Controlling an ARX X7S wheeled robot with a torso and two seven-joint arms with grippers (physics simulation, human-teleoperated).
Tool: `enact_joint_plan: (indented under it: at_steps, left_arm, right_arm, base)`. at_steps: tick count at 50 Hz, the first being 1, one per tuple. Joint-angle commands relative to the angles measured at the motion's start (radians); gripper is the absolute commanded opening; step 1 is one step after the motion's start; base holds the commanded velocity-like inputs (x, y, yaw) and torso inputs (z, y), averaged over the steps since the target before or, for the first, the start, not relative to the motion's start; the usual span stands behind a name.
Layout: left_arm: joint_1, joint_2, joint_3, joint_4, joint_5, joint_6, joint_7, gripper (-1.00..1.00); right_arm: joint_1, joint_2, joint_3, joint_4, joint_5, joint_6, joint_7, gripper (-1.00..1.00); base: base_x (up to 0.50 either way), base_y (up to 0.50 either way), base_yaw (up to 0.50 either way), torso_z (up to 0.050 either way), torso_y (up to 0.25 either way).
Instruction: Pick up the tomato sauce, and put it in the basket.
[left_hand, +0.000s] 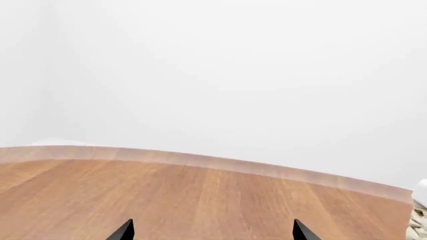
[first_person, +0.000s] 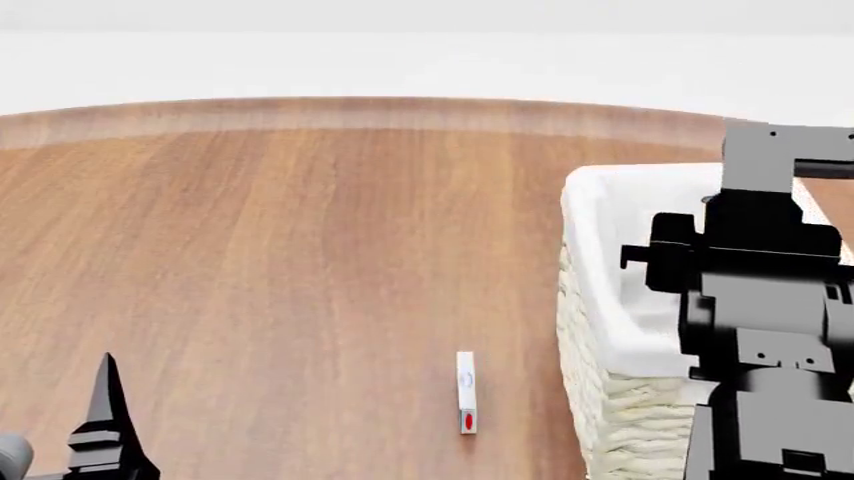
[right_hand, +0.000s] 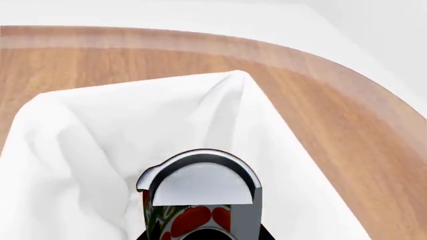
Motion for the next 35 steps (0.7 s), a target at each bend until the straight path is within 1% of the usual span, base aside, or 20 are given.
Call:
enact_joint_plan:
  at_steps: [1, 2, 13, 20, 23, 25, 29, 30, 33, 35]
  left_arm:
    - [0.001, -0.005, 0.002, 0.007, -0.003, -0.002, -0.004, 1.0]
    - [0.001, -0.006, 0.0, 0.006, -0.004, 0.0, -0.003, 1.0]
    - [0.004, -0.005, 0.007, -0.004, 0.001, 0.009, -0.003, 1.0]
    - [0.006, -0.009, 0.001, -0.006, -0.007, 0.011, -0.003, 1.0]
    - [0.01, -0.009, 0.003, 0.004, -0.007, 0.01, -0.006, 1.0]
    - [0.012, -0.009, 0.005, 0.004, -0.006, 0.012, -0.006, 1.0]
    - [0.017, -0.013, 0.004, 0.015, -0.01, 0.009, -0.01, 1.0]
    - [0.019, -0.014, 0.004, 0.02, -0.009, 0.009, -0.011, 1.0]
    - [0.021, -0.013, 0.006, 0.019, -0.009, 0.01, -0.011, 1.0]
    - [0.024, -0.014, 0.006, 0.019, -0.009, 0.013, -0.011, 1.0]
  right_arm:
    - [0.001, 0.004, -0.002, 0.0, -0.017, 0.039, -0.018, -1.0]
    - [0.001, 0.005, -0.003, 0.0, -0.02, 0.048, -0.016, 1.0]
    - [0.04, 0.005, 0.006, 0.0, -0.019, 0.013, 0.0, 1.0]
    - [0.084, -0.011, -0.01, 0.0, -0.024, -0.067, -0.015, 1.0]
    - [0.117, -0.032, -0.015, 0.0, -0.019, -0.125, -0.053, 1.0]
    - [0.131, -0.044, -0.047, 0.0, -0.036, -0.131, -0.073, 1.0]
    - [0.163, -0.073, -0.061, 0.0, -0.031, -0.184, -0.108, 1.0]
    - [0.173, -0.087, -0.073, 0.0, -0.035, -0.224, -0.121, 1.0]
    - [0.191, -0.116, -0.082, 0.0, -0.031, -0.263, -0.145, 1.0]
    - [0.199, -0.137, -0.133, -0.001, -0.066, -0.267, -0.15, 1.0]
  base:
    - [0.0, 0.0, 0.0, 0.0, 0.0]
    - [0.0, 0.0, 0.0, 0.0, 0.0]
    - [0.0, 0.0, 0.0, 0.0, 0.0]
    - [0.0, 0.0, 0.0, 0.0, 0.0]
    - [0.0, 0.0, 0.0, 0.0, 0.0]
    - [0.0, 0.0, 0.0, 0.0, 0.0]
    - [0.0, 0.0, 0.0, 0.0, 0.0]
    - [0.0, 0.0, 0.0, 0.0, 0.0]
    - [0.0, 0.0, 0.0, 0.0, 0.0]
    - [0.0, 0.0, 0.0, 0.0, 0.0]
